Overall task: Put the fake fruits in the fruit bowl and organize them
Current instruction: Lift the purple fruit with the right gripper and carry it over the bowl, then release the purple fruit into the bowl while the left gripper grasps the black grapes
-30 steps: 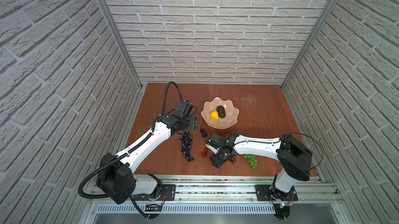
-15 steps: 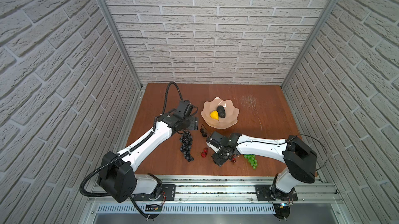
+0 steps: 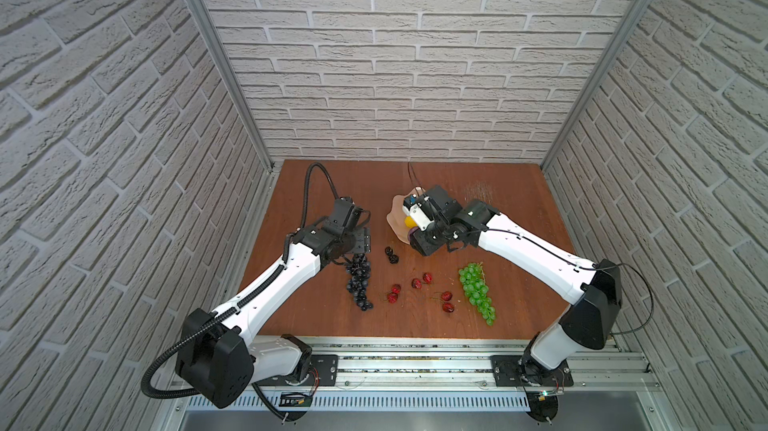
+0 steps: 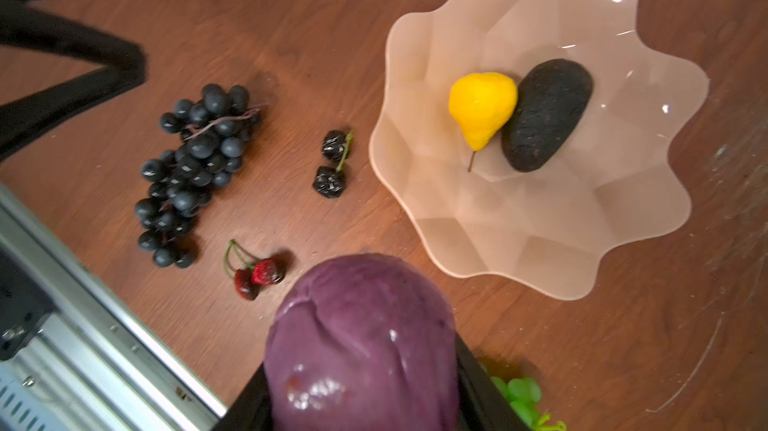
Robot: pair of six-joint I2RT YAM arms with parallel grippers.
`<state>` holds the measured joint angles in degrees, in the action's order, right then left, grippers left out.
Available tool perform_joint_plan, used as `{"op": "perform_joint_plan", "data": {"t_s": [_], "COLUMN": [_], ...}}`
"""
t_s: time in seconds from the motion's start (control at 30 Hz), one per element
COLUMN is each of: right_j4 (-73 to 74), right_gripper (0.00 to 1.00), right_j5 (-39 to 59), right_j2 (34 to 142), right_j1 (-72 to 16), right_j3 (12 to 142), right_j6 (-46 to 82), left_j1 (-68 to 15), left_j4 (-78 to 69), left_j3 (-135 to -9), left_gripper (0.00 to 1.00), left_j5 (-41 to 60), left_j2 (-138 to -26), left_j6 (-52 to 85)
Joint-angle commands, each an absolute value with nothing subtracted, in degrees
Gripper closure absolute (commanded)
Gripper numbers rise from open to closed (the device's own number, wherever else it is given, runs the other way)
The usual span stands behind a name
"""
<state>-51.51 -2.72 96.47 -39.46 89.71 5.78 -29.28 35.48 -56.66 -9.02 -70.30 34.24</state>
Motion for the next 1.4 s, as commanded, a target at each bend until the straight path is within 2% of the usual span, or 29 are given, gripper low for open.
{"op": "perform_joint_plan", "data": {"t_s": [0.0,0.53,1.37], "right_j4": [-50.7,-47.2,-47.6], "right_gripper": [0.52,0.52,0.45], "right_j5": [-3.6,-1.7,-1.4], "right_j2": [100.3,115.6,122.1], "right_j1": [-37.7,-31.1,-30.1], "right_j3": [90.8,96.9,99.9], "right_j6": [2.4,-0.3,0.0], "left_j1": [-28.7,-26.9,-25.5], "left_j4": [34.3,37.5,43.5], "left_j3": [-54.6,-56.2,-61.1], "left_gripper": [0.21,0.21,0.22], "left_j5": [-10.4,-10.2,-11.4], "left_j2": [-68.6,-69.2,-65.4], "left_j6": [36.3,34.1,31.7]}}
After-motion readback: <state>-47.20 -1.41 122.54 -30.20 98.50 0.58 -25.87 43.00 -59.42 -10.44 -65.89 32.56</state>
